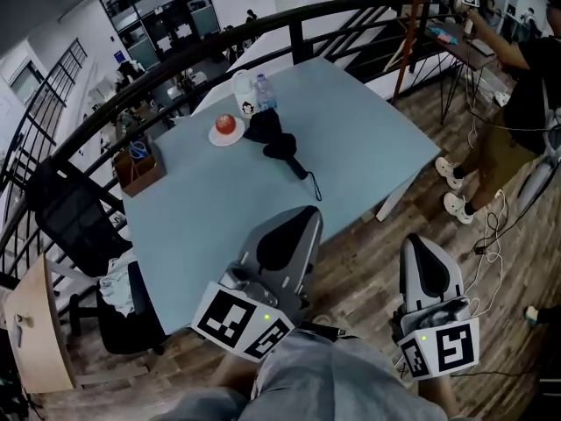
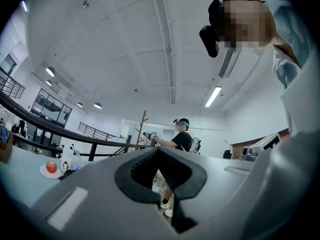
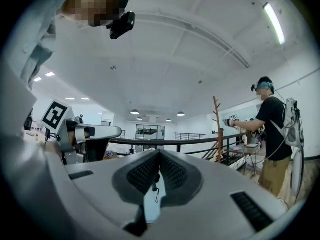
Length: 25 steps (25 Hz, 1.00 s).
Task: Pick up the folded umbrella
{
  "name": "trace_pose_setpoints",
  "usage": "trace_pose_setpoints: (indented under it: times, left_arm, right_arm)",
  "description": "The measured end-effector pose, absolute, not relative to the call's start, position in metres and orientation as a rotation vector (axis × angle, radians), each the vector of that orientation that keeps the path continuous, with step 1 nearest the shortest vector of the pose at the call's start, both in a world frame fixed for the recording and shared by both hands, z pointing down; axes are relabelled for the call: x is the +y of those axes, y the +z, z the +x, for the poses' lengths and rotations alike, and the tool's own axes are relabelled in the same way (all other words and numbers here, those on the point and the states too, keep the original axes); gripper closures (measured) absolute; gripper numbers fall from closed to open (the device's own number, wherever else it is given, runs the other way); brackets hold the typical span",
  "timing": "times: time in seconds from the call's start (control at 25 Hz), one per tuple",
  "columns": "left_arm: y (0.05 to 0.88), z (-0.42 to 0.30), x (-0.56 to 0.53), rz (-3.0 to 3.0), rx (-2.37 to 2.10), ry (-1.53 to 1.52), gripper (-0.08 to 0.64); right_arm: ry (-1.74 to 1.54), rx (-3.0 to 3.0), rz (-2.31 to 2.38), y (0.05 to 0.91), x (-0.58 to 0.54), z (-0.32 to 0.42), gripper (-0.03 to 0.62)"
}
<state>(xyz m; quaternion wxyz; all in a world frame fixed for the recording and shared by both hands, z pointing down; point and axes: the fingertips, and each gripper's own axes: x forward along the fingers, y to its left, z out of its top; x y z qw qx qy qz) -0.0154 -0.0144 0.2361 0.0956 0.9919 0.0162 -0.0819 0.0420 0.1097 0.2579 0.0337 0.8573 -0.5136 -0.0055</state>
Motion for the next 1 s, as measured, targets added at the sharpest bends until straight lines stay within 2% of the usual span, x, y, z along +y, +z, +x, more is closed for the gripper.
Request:
trace_pose_setpoints:
  times: [1.0]
  left_arm:
    - [0.246, 0.002, -0.059, 2.946, -0.281, -0.229, 0.555]
  right_arm:
    - [0.015, -1.861, 2.476, 0.269, 0.050, 0.086, 0.594]
